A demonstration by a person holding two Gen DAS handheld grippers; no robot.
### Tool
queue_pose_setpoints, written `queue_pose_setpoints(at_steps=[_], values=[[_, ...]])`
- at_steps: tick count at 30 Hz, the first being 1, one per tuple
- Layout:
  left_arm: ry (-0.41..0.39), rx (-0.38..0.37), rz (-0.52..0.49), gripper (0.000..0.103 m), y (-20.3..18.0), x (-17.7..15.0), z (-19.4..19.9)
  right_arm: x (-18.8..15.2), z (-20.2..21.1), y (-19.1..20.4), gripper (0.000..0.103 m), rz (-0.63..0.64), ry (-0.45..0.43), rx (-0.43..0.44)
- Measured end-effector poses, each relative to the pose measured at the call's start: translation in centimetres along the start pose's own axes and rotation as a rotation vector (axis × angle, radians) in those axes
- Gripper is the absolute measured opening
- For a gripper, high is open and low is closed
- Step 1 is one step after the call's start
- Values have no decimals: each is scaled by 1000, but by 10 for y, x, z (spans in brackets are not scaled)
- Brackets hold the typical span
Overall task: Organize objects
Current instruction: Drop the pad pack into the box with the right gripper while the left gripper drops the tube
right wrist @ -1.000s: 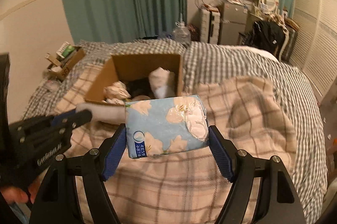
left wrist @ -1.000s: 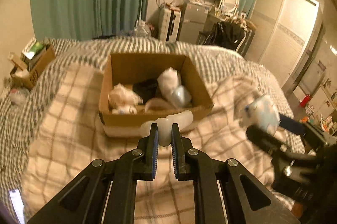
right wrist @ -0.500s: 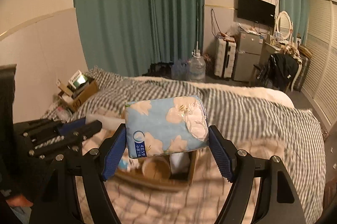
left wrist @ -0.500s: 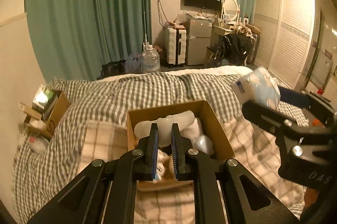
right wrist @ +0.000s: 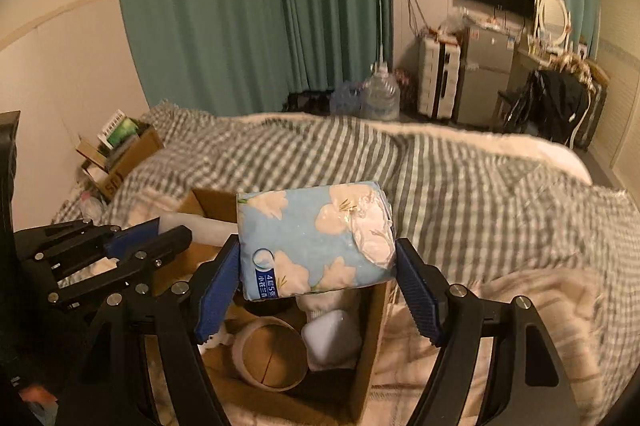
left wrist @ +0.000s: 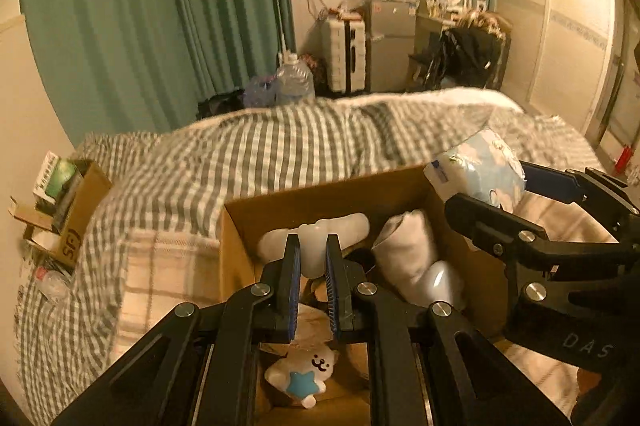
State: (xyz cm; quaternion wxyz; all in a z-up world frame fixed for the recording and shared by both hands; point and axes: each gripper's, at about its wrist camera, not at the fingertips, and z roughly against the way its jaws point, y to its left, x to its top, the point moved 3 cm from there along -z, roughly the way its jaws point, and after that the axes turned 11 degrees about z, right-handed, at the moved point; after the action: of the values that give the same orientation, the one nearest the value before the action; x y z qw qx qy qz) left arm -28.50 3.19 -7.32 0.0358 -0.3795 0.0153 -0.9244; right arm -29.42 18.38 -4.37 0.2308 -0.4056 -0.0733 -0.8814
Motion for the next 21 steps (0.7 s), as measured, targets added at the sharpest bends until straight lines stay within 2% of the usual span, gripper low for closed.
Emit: queue_pose_setpoints(at_steps=[7,10,12,13,15,21], values=[[35,10,8,11,4,-12,-31,-9,-23,-6,75,-32,-13,51],[54,-12,16,19,4,-17,-32,-11,-24,-2,78,-42,-8,95],[54,-8,17,32,5,-18,-30,-12,-22,1,88,-32,-17,78],[51,-3,11,37,5,-20,-27,-13,-17,1,90,-28,-26,61],[43,20,0,67,4,-21,-21,-12,-9,-2,91,-39,-35,38],[8,41,3,86,1,-13,16,-5,42,-19,93,-78,-76,-55]])
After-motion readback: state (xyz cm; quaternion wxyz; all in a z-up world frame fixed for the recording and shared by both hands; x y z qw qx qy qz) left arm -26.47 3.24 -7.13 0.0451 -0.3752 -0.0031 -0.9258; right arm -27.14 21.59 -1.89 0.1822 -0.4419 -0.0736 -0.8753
